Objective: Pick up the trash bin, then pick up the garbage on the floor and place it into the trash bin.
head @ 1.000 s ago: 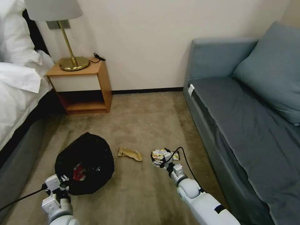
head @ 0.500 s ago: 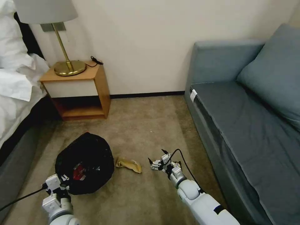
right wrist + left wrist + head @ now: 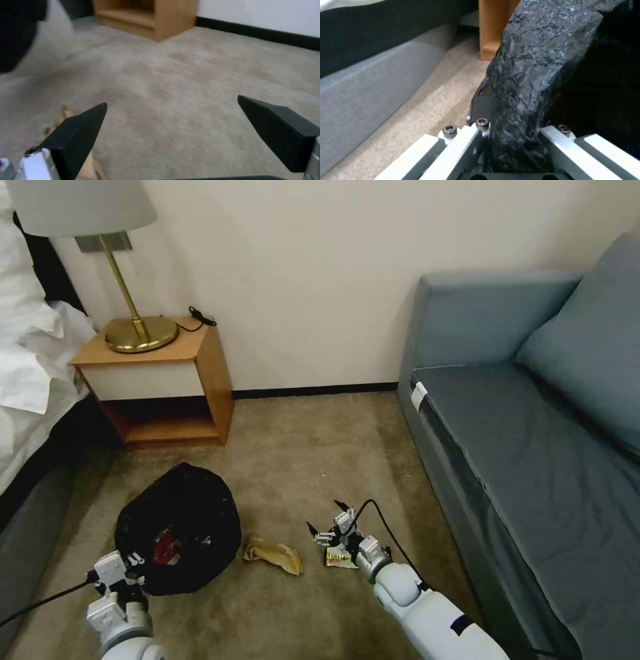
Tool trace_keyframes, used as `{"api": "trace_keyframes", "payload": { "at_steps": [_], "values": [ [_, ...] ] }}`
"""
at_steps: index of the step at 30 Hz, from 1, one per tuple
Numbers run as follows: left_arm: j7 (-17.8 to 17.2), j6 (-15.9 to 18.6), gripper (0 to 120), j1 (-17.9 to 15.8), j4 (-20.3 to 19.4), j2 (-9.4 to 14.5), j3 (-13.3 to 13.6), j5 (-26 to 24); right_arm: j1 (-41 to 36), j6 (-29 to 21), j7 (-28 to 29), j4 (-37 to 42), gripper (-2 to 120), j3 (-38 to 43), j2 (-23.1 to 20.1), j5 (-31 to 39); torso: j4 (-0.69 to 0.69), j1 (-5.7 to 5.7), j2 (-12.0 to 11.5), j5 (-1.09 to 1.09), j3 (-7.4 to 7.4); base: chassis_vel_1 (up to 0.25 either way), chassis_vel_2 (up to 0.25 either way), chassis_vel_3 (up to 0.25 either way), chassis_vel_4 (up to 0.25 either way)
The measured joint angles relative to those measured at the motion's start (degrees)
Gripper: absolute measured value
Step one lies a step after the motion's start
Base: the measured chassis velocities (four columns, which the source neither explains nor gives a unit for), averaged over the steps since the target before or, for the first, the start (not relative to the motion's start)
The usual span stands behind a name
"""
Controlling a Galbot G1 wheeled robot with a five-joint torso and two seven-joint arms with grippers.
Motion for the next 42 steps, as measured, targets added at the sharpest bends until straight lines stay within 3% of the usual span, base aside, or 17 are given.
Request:
{"api": "trace_keyframes", "payload": {
  "at_steps": [4,9,12,16,24,35,42],
  "values": [
    [0.0,0.0,2,0.1,0.1,0.4,-0.2,-0.3,2.2,-1.8,-1.1,0.1,100,-2.1,0.3,0.2,0.01,0.0,0.0,0.0,0.0,0.0,0.0,0.0,0.0],
    [0.0,0.1,2,0.2,0.2,1.0,-0.4,-0.8,6.0,-8.4,-3.9,0.3,100,-4.6,1.4,2.0,0.01,0.0,0.0,0.0,0.0,0.0,0.0,0.0,0.0],
    [0.0,0.1,2,0.0,0.5,1.2,-0.5,-1.0,9.6,-12.0,-6.1,-3.4,100,-6.0,3.4,2.2,0.0,0.0,0.0,-0.01,0.0,0.0,0.0,0.0,0.0],
    [0.0,0.1,2,-0.2,1.0,1.0,-0.5,-1.1,12.8,-13.2,-9.3,-9.1,100,-6.4,6.3,0.1,0.02,0.0,0.0,-0.01,-0.01,0.0,0.0,0.0,0.0],
    [0.0,0.1,2,0.1,0.9,0.8,-0.6,-1.0,16.7,-11.3,-17.1,-19.5,100,-7.6,10.9,-7.5,0.0,0.0,0.0,-0.01,0.0,0.0,0.0,0.0,0.0],
    [-0.1,0.5,2,-0.5,0.8,0.8,-0.6,-1.0,19.1,-6.7,-18.5,-33.3,100,-5.9,17.6,-16.3,0.02,0.0,0.0,0.01,0.0,0.0,0.0,0.0,0.0],
    [-0.1,0.6,2,-1.0,1.9,0.8,-0.6,-1.0,19.7,-4.5,-18.2,-37.6,76,-5.1,17.8,-18.1,0.01,0.0,0.0,0.0,-0.01,0.0,0.0,0.0,0.0]
  ]
}}
